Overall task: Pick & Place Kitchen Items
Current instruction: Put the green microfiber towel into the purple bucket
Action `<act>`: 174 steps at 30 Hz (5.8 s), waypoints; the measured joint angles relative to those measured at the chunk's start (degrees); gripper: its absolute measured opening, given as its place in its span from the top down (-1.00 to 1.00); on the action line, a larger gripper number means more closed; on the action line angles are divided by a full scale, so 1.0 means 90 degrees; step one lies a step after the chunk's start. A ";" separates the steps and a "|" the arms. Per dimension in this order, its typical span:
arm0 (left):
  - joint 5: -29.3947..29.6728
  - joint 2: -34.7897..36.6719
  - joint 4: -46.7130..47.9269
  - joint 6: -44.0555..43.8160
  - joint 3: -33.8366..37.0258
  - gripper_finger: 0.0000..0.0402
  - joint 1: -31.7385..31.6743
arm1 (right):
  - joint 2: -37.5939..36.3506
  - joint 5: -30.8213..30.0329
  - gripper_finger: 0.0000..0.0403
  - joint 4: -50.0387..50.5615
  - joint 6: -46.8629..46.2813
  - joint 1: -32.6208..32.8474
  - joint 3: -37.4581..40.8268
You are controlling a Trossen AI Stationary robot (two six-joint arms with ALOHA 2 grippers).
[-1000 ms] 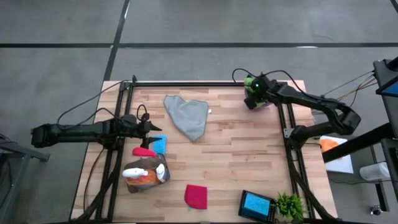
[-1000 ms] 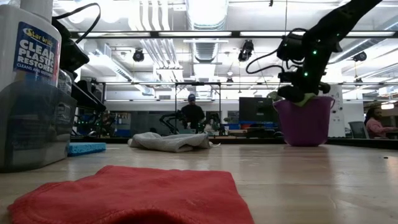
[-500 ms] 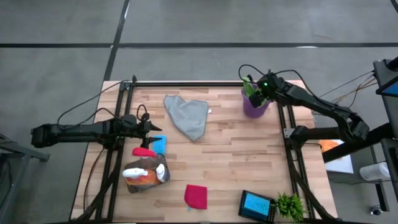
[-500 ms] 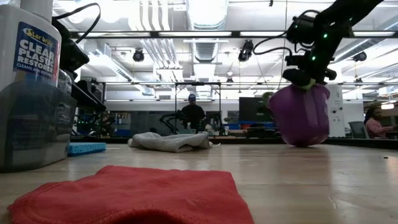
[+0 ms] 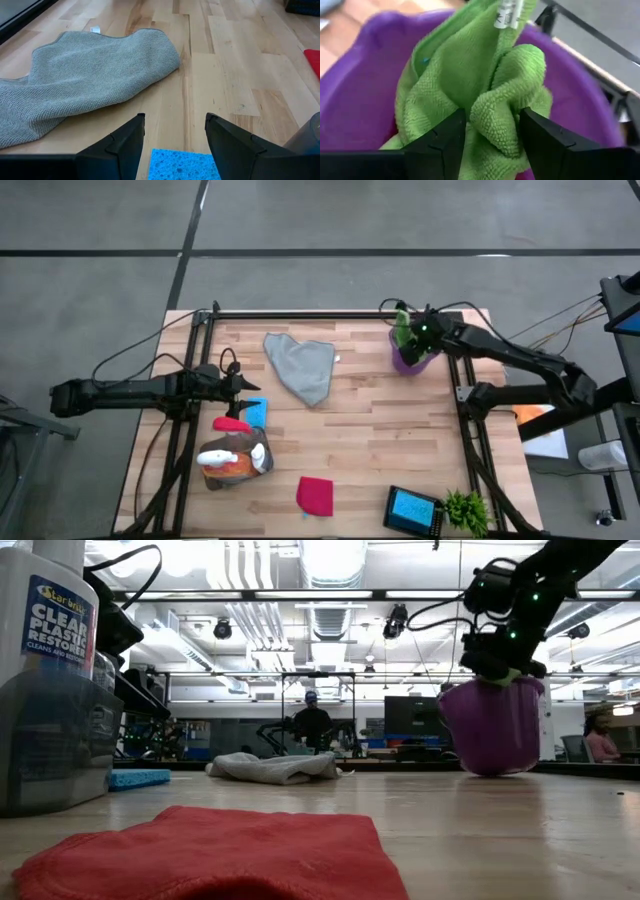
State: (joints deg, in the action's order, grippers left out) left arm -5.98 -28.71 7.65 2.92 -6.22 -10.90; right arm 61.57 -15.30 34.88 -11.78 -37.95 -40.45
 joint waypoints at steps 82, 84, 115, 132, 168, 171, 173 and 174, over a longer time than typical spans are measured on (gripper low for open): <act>0.0000 0.0002 0.0000 -0.0002 0.0000 -0.07 -0.0002 | 0.0383 -0.1313 0.10 -0.2223 -0.0480 0.2428 0.0459; 0.0000 0.0002 0.0001 0.0000 0.0000 -0.07 -0.0002 | 0.0383 -0.1310 0.10 -0.2223 -0.0509 0.2431 0.0459; 0.0000 0.0001 -0.0002 -0.0001 0.0000 -0.07 0.0000 | 0.0184 -0.1207 -0.61 -0.1977 -0.0462 0.2433 0.0408; -0.0002 0.0000 0.0001 0.0000 0.0000 -0.07 0.0005 | -0.0608 -0.0919 -0.92 -0.1898 -0.0497 0.2746 0.0228; 0.0000 0.0000 0.0001 -0.0002 0.0002 -0.07 0.0000 | -0.0617 -0.0817 -0.79 -0.2097 -0.0260 0.2746 0.0130; -0.0001 0.0000 0.0000 -0.0002 0.0000 -0.07 -0.0002 | -0.0659 -0.0816 -0.79 -0.2098 -0.0525 0.2742 0.0070; 0.0000 0.0002 -0.0002 -0.0001 0.0000 -0.07 -0.0002 | -0.0714 -0.0810 -0.79 -0.2124 -0.0558 0.2744 -0.0024; 0.0000 0.0001 -0.0002 0.0000 0.0000 -0.07 -0.0002 | -0.0742 -0.0780 -0.79 -0.2134 -0.0573 0.2748 -0.0067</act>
State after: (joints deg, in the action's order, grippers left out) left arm -5.98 -28.70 7.64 2.92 -6.22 -10.92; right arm 54.89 -22.31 15.68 -16.94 -13.22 -41.06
